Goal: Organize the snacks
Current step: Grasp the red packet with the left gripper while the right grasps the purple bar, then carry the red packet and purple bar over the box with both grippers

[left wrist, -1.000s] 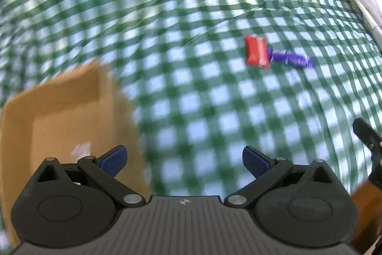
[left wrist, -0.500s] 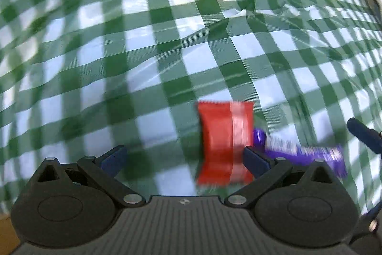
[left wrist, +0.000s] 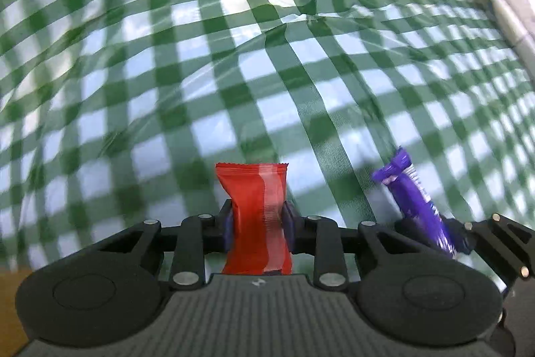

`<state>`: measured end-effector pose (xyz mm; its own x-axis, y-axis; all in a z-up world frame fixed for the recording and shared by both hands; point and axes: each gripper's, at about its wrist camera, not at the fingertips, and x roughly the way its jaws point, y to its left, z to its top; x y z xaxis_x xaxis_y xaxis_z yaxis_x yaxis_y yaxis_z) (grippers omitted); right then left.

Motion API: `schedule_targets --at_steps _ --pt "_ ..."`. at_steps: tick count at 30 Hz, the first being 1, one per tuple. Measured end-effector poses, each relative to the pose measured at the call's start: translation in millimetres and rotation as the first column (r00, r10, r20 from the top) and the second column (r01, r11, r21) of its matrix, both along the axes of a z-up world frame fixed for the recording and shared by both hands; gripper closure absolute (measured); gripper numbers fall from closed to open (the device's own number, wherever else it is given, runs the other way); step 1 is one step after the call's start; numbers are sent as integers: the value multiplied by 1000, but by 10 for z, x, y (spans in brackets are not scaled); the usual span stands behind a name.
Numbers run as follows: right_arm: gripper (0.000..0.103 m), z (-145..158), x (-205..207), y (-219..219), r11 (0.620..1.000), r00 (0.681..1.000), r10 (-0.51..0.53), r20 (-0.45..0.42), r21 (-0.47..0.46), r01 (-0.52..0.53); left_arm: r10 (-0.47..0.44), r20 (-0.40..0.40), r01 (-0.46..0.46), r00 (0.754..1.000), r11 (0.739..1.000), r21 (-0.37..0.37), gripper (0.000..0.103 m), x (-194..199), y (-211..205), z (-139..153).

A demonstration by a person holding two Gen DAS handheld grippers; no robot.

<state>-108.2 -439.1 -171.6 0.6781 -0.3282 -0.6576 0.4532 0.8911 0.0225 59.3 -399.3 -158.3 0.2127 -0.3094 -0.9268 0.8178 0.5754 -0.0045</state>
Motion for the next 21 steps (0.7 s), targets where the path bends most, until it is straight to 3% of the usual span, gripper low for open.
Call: schedule_targets --at_steps 6,10,21 --pt "86 516 -543 563 993 988 -102 113 65 95 3 -50 -6 999 998 -62 71 -503 1009 527" --pt "86 865 -866 977 991 979 -108 172 96 92 24 -29 -26 999 997 -75 71 -819 1671 835" --pt "86 1572 -1281 2512 987 963 118 242 80 -141 143 47 -135 989 981 -142 71 -1430 3414 1656"
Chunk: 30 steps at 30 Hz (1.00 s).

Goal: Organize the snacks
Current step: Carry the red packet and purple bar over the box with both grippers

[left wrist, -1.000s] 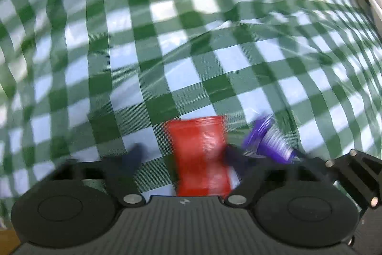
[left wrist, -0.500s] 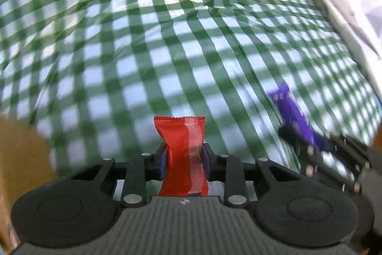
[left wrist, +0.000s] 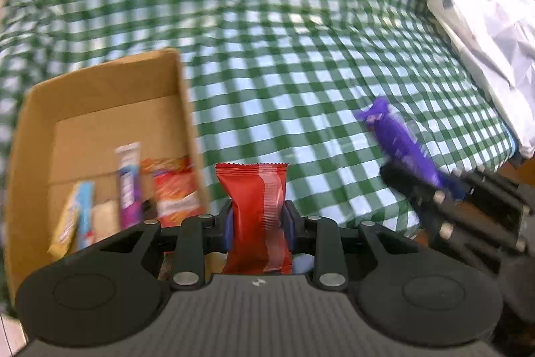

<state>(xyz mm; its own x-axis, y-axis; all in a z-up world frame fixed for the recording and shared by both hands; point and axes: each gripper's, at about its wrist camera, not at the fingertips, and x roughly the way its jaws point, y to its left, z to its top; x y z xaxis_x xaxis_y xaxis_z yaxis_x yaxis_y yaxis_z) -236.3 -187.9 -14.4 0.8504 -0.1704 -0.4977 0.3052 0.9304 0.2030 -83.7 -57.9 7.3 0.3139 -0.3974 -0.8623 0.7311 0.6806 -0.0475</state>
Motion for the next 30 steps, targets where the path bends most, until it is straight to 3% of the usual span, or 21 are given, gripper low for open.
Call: schedule_targets --at_steps 7,13,22,30 --pt "86 242 -135 993 989 988 149 24 2 -149 88 56 -85 995 995 -60 71 -324 937 291" --pt "86 485 -328 1552 974 977 211 21 -87 -209 140 79 -128 987 982 -137 71 -608 1567 426" --pt "86 619 -626 2123 959 971 237 37 -169 -228 222 92 -203 971 961 -186 71 -826 2103 501" --pt "86 658 -652 2295 942 965 262 17 -220 -252 259 80 -238 962 949 -207 71 -795 2252 525"
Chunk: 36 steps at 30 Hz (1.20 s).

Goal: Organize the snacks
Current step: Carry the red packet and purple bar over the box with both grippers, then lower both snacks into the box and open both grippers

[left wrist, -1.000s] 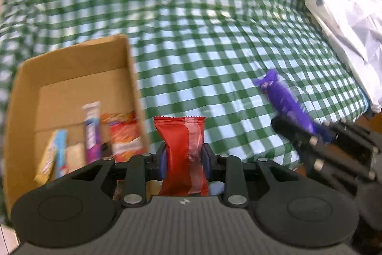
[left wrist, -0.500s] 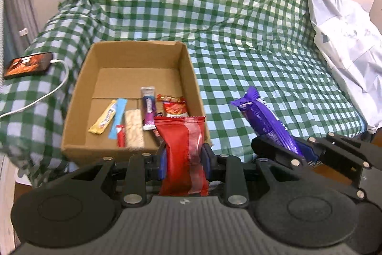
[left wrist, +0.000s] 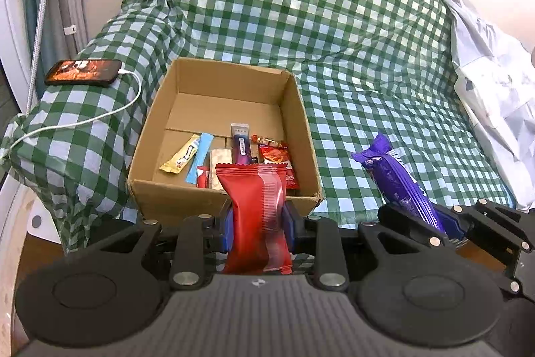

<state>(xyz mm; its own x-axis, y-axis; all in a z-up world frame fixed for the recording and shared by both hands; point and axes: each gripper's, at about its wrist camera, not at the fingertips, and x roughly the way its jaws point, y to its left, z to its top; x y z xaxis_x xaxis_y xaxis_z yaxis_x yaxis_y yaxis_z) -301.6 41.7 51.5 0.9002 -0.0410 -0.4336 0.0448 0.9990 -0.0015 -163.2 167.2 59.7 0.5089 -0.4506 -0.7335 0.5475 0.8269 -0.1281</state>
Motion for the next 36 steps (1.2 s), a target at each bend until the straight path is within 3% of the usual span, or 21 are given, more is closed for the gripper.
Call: schedule_targets --at_steps 14,36 --pt "86 -147 339 -82 1000 996 -5 -85 13 6 36 -58 -34 998 999 29 71 357 -12 -194" --pt "86 -375 1561 -516 997 980 -9 -198 79 25 98 -112 -86 989 990 107 71 1613 -394 -455"
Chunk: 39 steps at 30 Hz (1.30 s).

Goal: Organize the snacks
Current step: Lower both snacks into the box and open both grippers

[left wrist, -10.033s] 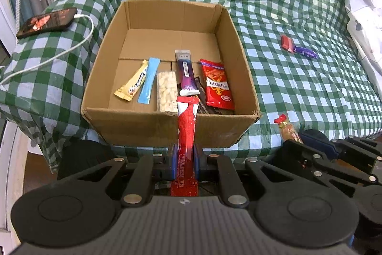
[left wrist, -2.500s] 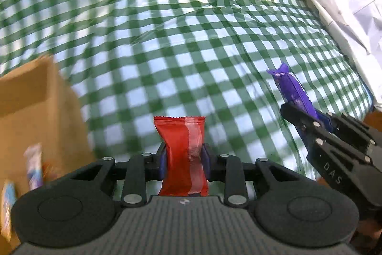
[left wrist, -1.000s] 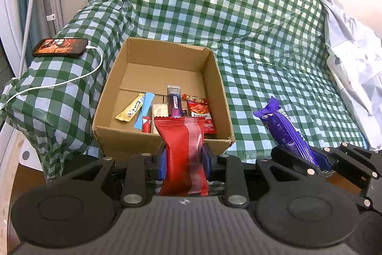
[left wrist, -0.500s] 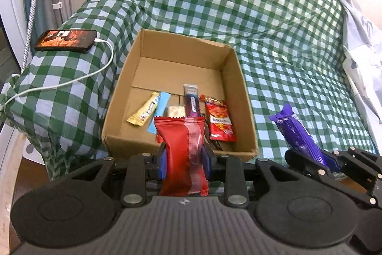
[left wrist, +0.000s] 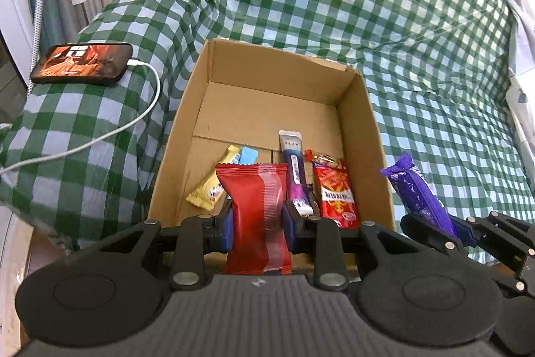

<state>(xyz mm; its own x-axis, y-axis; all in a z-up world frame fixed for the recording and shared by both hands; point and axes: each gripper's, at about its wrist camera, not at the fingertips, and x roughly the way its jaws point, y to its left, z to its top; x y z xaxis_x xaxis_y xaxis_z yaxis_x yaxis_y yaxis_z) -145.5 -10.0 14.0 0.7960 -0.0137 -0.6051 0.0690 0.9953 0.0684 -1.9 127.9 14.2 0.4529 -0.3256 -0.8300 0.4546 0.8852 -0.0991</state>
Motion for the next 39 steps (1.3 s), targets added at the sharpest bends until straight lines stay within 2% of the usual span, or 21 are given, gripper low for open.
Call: schedule_targets --at_steps 16,28,35,36,37,38,39 --pt "86 -491 909 -295 999 997 -8 -79 35 11 6 -34 -2 999 994 112 71 952 -463 -504" --pt "86 -823 1216 -468 999 990 -24 -139 45 31 -19 -62 30 998 981 193 70 1271 -720 -929" --pt "85 -877 1322 -528 998 989 -35 -141 38 41 -17 -60 30 998 977 213 67 1349 -766 -1012" --pt "84 -876 1327 -538 999 990 -36 -136 35 41 -9 -56 21 998 977 214 63 1353 -763 -1010" --pt "80 -868 1329 -542 999 991 -36 -128 32 40 -4 -57 15 998 977 212 40 1359 -755 -1005" --pt "58 -852 1332 -536 999 992 -35 -123 25 38 10 -59 2 998 977 212 7 1369 -741 -1001" --pt "33 -830 1309 -531 999 993 -42 -109 15 43 31 -53 -19 998 976 217 0 1370 -718 -991"
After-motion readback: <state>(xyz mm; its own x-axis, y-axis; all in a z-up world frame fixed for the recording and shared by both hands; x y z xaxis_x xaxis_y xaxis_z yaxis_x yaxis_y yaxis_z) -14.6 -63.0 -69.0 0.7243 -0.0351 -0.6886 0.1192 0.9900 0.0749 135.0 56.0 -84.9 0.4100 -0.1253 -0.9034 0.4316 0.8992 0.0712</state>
